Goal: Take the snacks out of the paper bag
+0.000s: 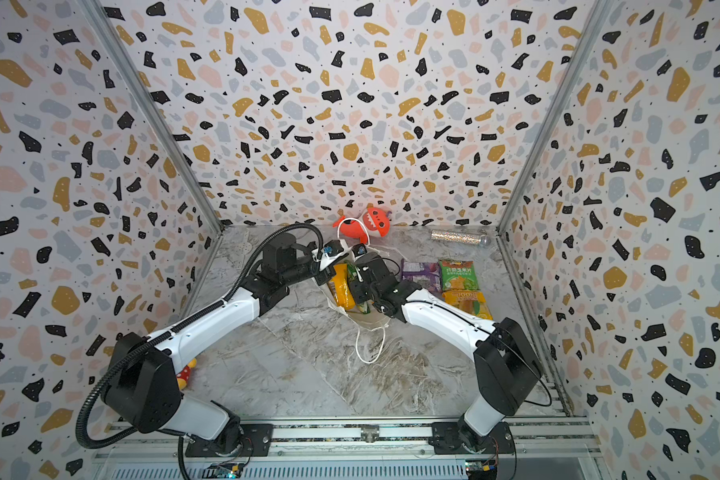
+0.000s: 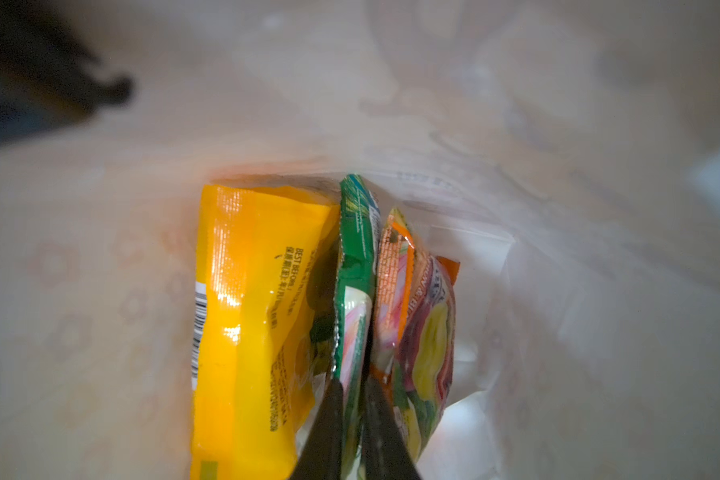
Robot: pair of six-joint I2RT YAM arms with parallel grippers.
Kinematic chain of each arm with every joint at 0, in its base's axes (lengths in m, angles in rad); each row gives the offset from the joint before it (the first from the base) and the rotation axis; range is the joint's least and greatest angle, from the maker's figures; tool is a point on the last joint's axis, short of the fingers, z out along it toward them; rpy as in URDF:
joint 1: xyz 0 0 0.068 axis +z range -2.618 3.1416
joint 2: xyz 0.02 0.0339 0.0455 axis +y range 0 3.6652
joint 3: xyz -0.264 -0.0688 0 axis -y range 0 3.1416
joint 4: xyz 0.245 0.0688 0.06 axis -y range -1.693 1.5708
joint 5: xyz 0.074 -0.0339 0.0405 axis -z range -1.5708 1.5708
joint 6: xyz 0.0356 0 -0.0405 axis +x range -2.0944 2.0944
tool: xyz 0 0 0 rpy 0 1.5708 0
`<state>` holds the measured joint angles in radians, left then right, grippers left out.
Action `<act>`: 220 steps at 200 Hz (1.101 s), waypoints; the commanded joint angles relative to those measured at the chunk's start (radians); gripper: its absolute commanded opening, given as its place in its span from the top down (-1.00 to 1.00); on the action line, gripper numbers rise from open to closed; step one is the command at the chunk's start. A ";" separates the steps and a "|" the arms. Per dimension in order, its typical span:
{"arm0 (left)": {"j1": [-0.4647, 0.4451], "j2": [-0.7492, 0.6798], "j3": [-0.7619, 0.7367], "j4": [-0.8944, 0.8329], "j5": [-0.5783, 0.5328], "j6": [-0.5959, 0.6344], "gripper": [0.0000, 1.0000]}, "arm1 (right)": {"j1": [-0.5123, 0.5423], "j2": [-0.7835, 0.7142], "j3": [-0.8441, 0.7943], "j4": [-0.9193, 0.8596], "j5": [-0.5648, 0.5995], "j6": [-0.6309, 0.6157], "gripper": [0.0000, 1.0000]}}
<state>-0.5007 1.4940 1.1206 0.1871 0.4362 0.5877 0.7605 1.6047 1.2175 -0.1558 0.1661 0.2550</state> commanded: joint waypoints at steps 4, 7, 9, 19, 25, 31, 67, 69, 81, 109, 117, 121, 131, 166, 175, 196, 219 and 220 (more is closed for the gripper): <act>-0.007 -0.009 0.003 0.057 0.022 -0.001 1.00 | -0.004 -0.007 0.021 0.026 -0.004 -0.010 0.98; -0.007 -0.008 0.003 0.057 0.022 0.000 1.00 | -0.004 -0.007 0.022 0.025 -0.004 -0.010 0.97; -0.007 -0.009 0.002 0.057 0.022 -0.001 1.00 | -0.004 -0.008 0.022 0.025 -0.004 -0.009 0.97; -0.007 -0.009 0.002 0.057 0.021 0.000 1.00 | -0.004 -0.010 0.022 0.026 -0.003 -0.008 0.97; -0.007 -0.008 0.001 0.057 0.021 0.000 1.00 | -0.004 -0.012 0.022 0.026 -0.004 -0.010 0.97; -0.007 -0.009 0.001 0.058 0.020 0.000 1.00 | -0.004 -0.016 0.023 0.027 -0.002 -0.008 0.98; -0.007 -0.008 0.004 0.057 0.023 0.001 1.00 | -0.007 -0.029 0.034 0.010 0.041 -0.001 0.63; -0.007 -0.008 0.004 0.057 0.022 0.001 1.00 | -0.008 -0.030 0.033 0.012 0.043 -0.001 0.59; -0.007 -0.009 0.002 0.057 0.023 0.001 1.00 | -0.023 -0.024 0.030 0.017 0.025 0.000 0.47; -0.008 -0.008 0.005 0.057 0.026 -0.002 1.00 | -0.042 -0.010 0.025 0.040 0.018 0.014 0.36; -0.007 -0.009 0.005 0.057 0.028 -0.002 1.00 | -0.044 -0.003 0.027 0.045 0.018 0.019 0.34; -0.008 -0.009 0.006 0.057 0.030 -0.002 1.00 | -0.044 0.000 0.028 0.046 0.019 0.019 0.34; -0.007 -0.011 0.006 0.057 0.031 -0.004 1.00 | -0.044 0.008 0.029 0.056 0.029 0.024 0.33; -0.007 -0.010 0.005 0.086 0.033 -0.006 1.00 | -0.044 0.058 0.048 0.055 0.026 0.026 0.29; -0.007 -0.011 0.005 0.086 0.033 -0.006 1.00 | -0.043 0.062 0.043 0.066 0.023 0.027 0.28; -0.007 -0.011 0.006 0.089 0.035 -0.007 1.00 | -0.043 0.074 0.046 0.071 0.031 0.036 0.26; -0.007 -0.009 0.004 0.090 0.038 -0.008 1.00 | -0.043 0.096 0.052 0.075 0.063 0.040 0.28; -0.007 -0.010 0.004 0.090 0.038 -0.008 1.00 | -0.044 0.098 0.052 0.075 0.065 0.041 0.28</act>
<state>-0.5003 1.4971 1.1206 0.1886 0.4252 0.5869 0.7322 1.6886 1.2297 -0.1055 0.1753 0.2619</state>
